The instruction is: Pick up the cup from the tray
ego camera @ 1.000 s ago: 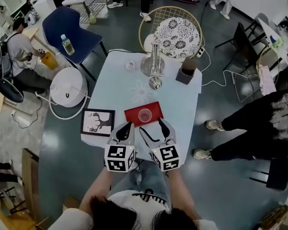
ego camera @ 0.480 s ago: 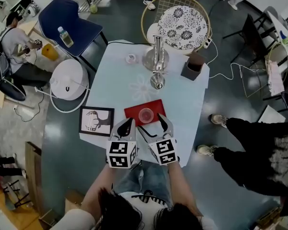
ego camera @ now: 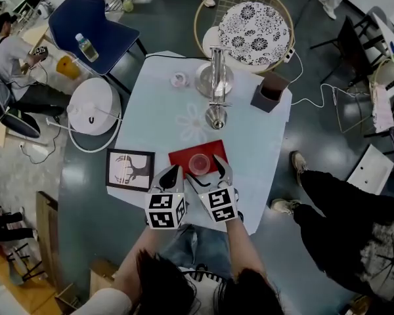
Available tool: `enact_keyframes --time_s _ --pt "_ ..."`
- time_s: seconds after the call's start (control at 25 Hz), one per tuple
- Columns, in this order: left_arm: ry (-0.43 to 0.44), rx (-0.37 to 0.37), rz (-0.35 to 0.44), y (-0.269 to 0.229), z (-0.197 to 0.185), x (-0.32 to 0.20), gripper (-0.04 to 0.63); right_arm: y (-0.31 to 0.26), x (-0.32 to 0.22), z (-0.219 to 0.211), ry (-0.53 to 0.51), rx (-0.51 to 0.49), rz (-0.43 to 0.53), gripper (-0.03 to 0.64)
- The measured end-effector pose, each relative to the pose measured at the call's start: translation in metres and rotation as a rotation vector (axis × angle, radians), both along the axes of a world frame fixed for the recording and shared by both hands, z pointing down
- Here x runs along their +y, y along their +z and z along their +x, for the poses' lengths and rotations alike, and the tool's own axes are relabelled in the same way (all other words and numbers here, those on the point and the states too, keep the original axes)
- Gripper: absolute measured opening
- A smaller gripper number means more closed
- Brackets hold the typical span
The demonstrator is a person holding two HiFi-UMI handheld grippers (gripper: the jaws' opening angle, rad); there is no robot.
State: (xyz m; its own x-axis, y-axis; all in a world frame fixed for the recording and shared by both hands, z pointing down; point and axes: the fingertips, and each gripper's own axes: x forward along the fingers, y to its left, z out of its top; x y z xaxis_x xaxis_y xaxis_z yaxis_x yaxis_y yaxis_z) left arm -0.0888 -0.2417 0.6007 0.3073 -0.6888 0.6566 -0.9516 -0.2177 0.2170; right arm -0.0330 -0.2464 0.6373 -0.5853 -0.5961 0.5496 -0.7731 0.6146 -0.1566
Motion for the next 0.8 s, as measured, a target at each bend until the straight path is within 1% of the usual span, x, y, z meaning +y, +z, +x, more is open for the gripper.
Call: enact_keyframes --time_s 0.16,0.32,0.44,0.6,0.8 --pt "-0.002 -0.012 -0.011 0.006 -0.001 -0.003 0.0 0.01 -0.002 -0.002 -0.021 0.036 -0.009 0.422" --pt "-0.004 -0.012 -0.014 0.009 -0.001 -0.004 0.0 0.019 -0.003 -0.006 -0.037 0.04 -0.024 0.418" --pt "-0.007 -0.015 -0.022 0.011 -0.001 -0.004 0.0 0.022 -0.002 -0.009 -0.057 0.044 -0.036 0.391" --pt "-0.012 -0.016 -0.034 0.011 0.0 -0.005 0.0 0.022 -0.007 -0.008 -0.052 0.054 -0.039 0.346" --pt "-0.013 -0.019 -0.032 0.012 -0.003 -0.006 0.0 0.022 -0.008 -0.009 -0.056 0.062 -0.035 0.342"
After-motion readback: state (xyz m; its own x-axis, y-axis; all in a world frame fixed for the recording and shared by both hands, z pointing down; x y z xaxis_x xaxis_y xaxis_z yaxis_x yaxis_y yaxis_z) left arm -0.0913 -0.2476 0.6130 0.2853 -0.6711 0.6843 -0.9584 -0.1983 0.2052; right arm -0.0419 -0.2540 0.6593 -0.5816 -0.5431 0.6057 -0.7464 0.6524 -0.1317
